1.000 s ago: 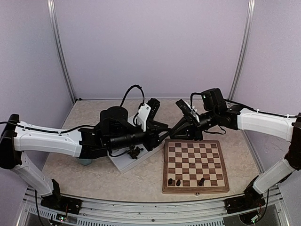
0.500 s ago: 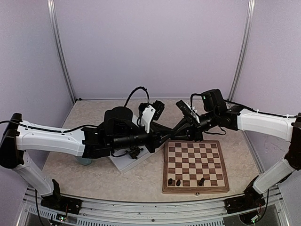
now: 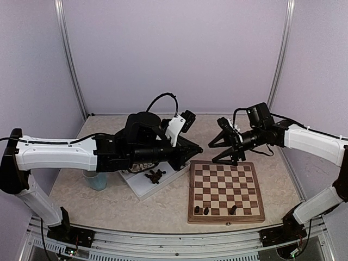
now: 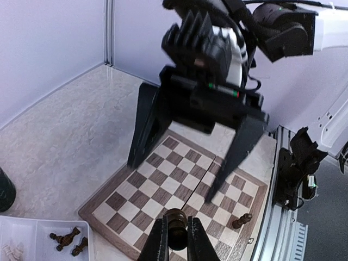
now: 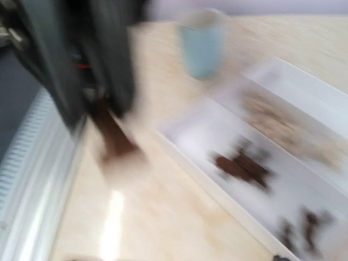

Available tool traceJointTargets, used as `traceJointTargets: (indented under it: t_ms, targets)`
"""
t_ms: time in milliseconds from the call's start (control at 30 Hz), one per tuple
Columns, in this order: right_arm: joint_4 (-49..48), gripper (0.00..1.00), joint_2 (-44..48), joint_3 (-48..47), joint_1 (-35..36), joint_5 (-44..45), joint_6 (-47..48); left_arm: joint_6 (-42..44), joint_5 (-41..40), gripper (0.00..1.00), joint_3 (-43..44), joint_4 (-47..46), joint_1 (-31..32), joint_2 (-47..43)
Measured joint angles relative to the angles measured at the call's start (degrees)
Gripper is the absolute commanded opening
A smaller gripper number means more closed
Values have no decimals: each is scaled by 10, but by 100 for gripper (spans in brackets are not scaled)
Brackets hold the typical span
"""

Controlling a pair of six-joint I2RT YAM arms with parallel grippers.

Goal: Set up the chess pieces on the board
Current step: Pass from the right arm to the left, then place the pawn at h7.

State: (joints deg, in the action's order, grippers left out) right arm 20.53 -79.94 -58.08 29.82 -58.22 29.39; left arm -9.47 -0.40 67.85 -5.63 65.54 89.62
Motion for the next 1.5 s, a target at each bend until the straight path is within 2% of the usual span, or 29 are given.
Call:
traceJointTargets:
  t_ms: [200, 300, 567, 800, 1167, 1500]
  targets:
    - [19, 76, 31, 7, -103, 61, 34, 16, 6, 7, 26, 126, -9, 2]
    - [13, 76, 42, 9, -107, 109, 34, 24, 24, 8, 52, 188, -6, 22]
    - [6, 76, 41, 17, -109, 160, 36, 46, 75, 7, 115, 301, 6, 133]
    - [5, 76, 40, 20, -109, 181, 38, 67, 83, 8, 153, 348, 27, 202]
    - [2, 75, 40, 26, -109, 187, 42, 90, 90, 9, 216, 372, 29, 257]
    - [2, 76, 40, 27, -109, 191, 43, 108, 97, 12, 235, 402, 30, 290]
